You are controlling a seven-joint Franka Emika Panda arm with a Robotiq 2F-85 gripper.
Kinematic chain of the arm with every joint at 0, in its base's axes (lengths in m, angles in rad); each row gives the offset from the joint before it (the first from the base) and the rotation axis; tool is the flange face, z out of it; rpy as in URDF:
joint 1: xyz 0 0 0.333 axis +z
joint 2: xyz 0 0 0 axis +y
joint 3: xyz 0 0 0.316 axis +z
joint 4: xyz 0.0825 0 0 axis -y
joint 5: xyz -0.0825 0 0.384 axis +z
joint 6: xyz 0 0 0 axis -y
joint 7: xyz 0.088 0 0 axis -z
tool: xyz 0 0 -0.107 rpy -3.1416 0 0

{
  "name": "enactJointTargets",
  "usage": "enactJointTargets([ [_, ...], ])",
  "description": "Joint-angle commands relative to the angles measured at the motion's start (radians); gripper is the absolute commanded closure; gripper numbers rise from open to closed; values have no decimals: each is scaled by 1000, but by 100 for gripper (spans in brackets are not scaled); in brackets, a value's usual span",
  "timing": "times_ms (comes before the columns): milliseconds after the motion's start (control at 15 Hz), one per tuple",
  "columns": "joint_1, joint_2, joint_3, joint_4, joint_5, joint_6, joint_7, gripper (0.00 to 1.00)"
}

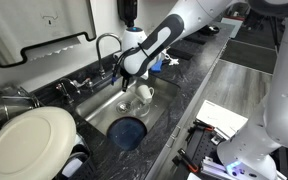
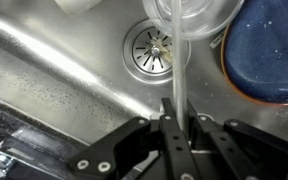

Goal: Put the straw inside the bowl

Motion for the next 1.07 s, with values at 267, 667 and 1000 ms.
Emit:
enactJointTargets([
  [267,-9,-176,10,-85,59,35,7,97],
  [667,-12,-236,77,-84,388,110,-221,97],
  [1000,-15,-207,169,-35,751,78,-504,97],
])
